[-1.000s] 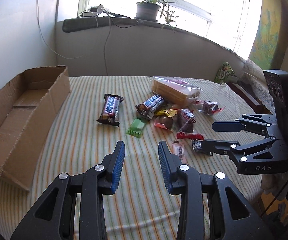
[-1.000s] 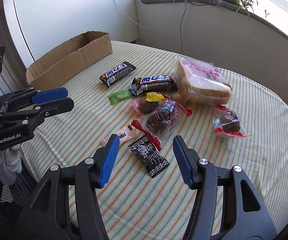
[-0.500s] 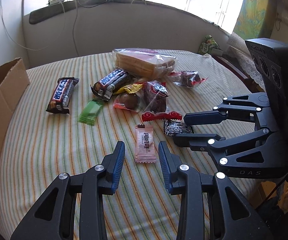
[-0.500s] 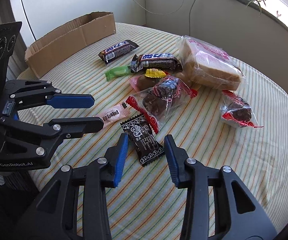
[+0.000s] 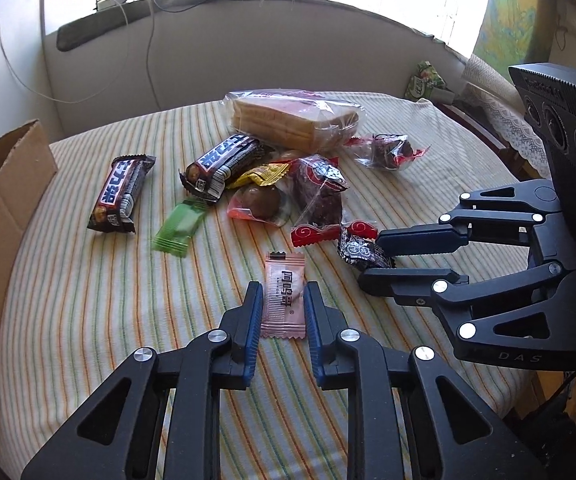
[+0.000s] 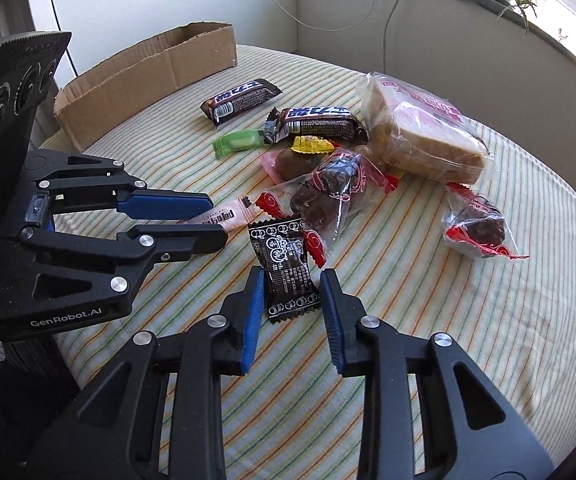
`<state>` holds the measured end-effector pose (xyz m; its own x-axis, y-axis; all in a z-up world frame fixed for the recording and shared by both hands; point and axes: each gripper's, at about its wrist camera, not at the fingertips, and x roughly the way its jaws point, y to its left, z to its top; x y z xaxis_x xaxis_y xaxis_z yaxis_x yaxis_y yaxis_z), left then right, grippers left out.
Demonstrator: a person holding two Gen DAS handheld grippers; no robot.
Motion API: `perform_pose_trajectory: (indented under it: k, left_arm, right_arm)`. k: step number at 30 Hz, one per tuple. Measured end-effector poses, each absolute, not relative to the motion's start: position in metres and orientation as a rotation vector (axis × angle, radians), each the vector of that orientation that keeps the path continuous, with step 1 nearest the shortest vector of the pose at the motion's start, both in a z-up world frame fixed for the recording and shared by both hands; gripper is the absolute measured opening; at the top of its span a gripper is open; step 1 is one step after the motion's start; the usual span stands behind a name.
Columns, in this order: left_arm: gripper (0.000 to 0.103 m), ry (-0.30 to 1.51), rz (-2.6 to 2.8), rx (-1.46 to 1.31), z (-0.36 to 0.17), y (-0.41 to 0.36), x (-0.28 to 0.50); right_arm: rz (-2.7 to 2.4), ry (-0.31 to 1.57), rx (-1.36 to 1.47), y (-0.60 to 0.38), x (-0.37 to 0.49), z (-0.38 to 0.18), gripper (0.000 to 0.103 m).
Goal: Organize snacks
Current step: 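Grasp the pink wrapped candy with the left tool while the right tool grasps the black candy packet, then carry both candies over the cardboard box and open both tools to release them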
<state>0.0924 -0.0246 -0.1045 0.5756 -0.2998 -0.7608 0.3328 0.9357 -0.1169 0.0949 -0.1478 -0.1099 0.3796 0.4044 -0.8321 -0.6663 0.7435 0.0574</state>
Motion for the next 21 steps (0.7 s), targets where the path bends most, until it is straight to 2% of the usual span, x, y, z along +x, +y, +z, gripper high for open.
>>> perform_pose_trajectory:
  k: [21]
  left_arm:
    - [0.019, 0.778, -0.280, -0.036, -0.075, 0.023, 0.075]
  right_arm:
    - [0.702, 0.911, -0.308, -0.126, 0.088, -0.088, 0.028]
